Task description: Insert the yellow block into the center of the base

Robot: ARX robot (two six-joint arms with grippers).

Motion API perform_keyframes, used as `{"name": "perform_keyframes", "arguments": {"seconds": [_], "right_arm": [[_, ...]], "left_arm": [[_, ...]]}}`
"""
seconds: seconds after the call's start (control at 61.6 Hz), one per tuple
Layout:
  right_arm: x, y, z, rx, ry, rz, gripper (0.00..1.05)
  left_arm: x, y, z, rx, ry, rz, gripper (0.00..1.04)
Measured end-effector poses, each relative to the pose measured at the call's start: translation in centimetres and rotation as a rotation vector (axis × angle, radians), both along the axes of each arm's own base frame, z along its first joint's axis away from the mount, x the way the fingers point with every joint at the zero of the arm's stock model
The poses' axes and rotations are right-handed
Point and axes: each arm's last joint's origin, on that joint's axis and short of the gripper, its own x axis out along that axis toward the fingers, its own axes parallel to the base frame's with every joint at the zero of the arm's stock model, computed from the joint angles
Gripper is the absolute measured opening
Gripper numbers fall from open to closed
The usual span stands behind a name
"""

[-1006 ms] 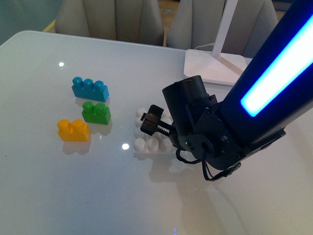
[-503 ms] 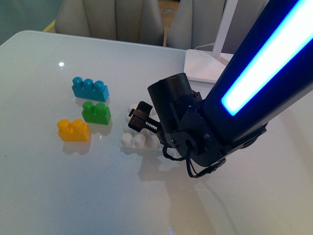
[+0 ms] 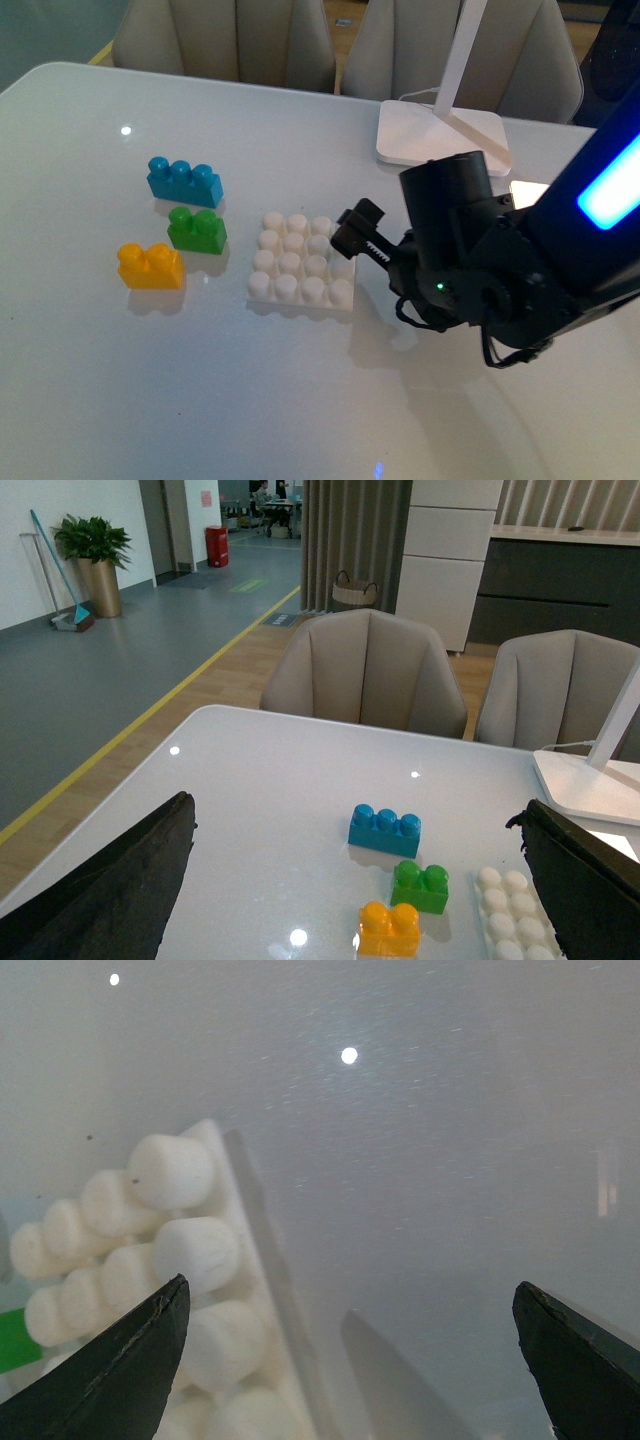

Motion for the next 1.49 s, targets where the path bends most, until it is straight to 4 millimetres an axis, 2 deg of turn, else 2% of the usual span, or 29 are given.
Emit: {"name": "perform_keyframes", "arguments": {"seconds": [0.146,0.341,0.649,0.73,0.811,0.876,0.909,0.99,1.055,1.266,1.493], "right_arm": [[-1.1,-2.4,1.4,0.009,-0.009,0.001,0.96],[-2.8,-5.3,6.3,0.011,-0.108,0.087,0.96],[-8.6,-12.7,12.8,-0.069,-0.181,0.135,0.96],[-9.6,-13.8,14.4,-0.070,-0.214,0.131,0.96],[-10.8,-14.9,15.2,-0.259,-0.433,0.086,0.85],[-12.7,-15.3,15.9,-0.433,-0.604,0.060,0.74],[-13.9,-15.4,16.8,-0.499,-0.689,0.068,0.67],[-15.1,-15.4,19.2,-0.578,-0.820,0.067,0.53],[-16.1,-15.4,19.9,-0.613,-0.858,0.066,0.41],[-18.3,-15.4,19.5,-0.638,-0.833,0.086,0.02],[-20.1,-15.4,19.5,-0.646,-0.835,0.089,0.02]], "left_arm": [[0.0,0.0,0.0,0.000,0.000,0.000,0.97],[0.0,0.0,0.0,0.000,0.000,0.000,0.97],[0.0,0.0,0.0,0.000,0.000,0.000,0.97],[0.0,0.0,0.0,0.000,0.000,0.000,0.97],[0.0,0.0,0.0,0.000,0.000,0.000,0.97],[0.0,0.0,0.0,0.000,-0.001,0.002,0.97],[0.0,0.0,0.0,0.000,-0.001,0.002,0.97],[0.0,0.0,0.0,0.000,-0.001,0.000,0.97],[0.0,0.0,0.0,0.000,-0.001,0.000,0.97],[0.0,0.0,0.0,0.000,-0.001,0.000,0.97],[0.0,0.0,0.0,0.000,-0.001,0.000,0.97]]}}
